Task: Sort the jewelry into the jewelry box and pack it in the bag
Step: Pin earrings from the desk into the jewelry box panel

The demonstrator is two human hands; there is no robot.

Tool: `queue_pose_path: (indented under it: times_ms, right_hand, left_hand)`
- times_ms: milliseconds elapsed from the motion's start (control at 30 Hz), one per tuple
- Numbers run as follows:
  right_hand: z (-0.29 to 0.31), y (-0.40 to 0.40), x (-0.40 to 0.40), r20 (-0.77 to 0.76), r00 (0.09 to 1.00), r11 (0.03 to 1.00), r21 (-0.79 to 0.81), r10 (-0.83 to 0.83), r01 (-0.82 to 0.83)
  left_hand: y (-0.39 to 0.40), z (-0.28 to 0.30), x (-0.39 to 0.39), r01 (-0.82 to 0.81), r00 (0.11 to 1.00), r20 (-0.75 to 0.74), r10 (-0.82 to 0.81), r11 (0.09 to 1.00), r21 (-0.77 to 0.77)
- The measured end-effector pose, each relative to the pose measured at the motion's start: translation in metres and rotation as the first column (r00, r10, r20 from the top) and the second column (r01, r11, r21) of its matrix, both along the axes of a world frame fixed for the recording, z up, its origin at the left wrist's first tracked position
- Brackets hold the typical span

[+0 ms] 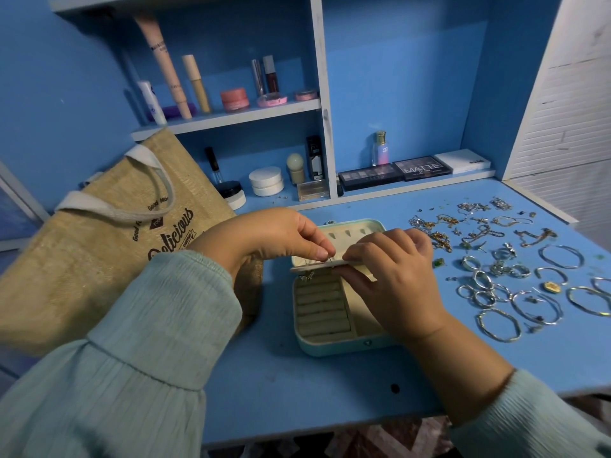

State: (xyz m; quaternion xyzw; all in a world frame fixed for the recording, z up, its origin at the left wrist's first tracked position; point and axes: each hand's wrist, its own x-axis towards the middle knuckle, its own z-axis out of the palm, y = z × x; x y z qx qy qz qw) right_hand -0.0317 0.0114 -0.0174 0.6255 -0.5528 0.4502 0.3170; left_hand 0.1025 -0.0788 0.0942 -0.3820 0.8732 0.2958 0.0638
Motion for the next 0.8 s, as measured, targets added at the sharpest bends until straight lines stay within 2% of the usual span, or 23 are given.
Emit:
queue_pose_path:
  times_ms: [233, 800]
  right_hand:
    - [-0.0011, -0.0010, 0.0002, 0.001, 1.000, 1.000, 0.000, -0.012, 0.012]
    - [-0.0016, 0.0004, 0.0018, -0.007, 1.000, 1.000, 0.015, -0.027, 0.027]
  left_hand:
    - [0.0036, 0.0044, -0.0029, 0.053, 0.998, 0.031, -0.051, 0.997, -0.059]
    - [0.0067, 0.0031, -0.0069, 0.079, 0.994, 0.085, -0.073, 0.994, -0.076]
